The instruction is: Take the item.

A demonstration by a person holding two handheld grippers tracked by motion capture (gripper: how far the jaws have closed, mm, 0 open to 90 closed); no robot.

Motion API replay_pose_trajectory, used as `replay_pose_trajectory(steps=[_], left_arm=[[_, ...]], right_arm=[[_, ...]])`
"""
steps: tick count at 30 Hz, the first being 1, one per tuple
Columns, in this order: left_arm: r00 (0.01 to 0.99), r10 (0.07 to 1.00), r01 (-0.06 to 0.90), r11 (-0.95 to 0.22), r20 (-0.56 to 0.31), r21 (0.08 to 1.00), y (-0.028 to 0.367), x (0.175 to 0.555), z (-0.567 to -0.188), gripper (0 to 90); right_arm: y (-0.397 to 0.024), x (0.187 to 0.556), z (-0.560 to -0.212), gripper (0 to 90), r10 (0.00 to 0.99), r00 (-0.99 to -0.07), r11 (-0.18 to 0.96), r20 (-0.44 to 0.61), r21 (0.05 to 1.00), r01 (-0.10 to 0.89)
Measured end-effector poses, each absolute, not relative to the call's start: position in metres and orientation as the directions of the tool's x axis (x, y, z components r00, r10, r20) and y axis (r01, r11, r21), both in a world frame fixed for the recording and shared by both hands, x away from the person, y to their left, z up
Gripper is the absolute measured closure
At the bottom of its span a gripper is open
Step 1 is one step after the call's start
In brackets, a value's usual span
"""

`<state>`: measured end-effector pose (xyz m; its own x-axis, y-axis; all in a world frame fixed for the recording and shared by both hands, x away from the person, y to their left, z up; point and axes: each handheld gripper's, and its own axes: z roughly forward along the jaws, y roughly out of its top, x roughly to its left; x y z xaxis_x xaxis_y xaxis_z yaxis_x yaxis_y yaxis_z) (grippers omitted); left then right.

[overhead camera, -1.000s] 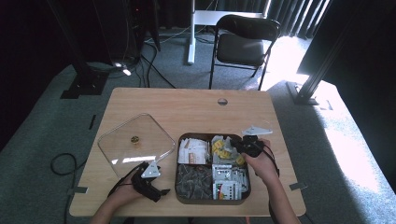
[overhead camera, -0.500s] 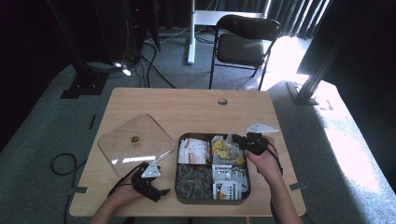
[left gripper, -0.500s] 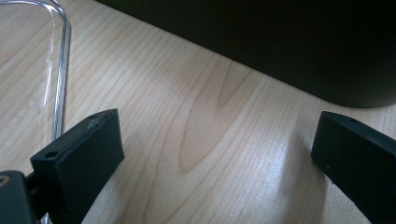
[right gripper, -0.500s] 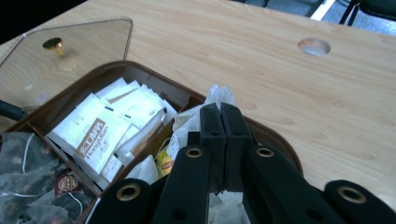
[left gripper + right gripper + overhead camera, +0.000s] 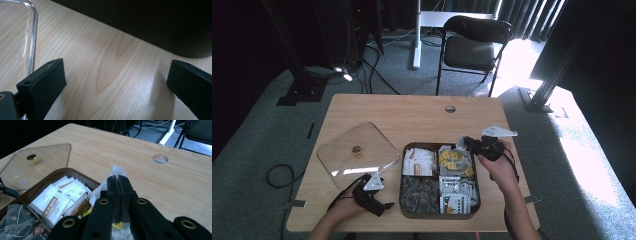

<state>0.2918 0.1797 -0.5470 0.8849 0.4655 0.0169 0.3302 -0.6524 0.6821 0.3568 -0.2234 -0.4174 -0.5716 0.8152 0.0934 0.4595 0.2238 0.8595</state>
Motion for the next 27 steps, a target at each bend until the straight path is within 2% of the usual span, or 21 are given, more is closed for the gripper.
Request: replay_pose_trajectory(steps=[13, 27], left_arm=[[0.885, 0.465, 0.33, -0.653, 0.018, 0.682, 0.18, 0.292, -0.547, 2.2], [0.885, 0.465, 0.331, -0.653, 0.016, 0.681, 0.18, 0.292, -0.547, 2.2]], right_arm=[[-0.242, 0.364, -0.404, 89.6, 0.839, -0.537, 0.191, 0.091, 0.874, 0.446], [-0.279, 0.374, -0.396, 89.5, 0.895, -0.435, 0.107, 0.1, 0.898, 0.428]])
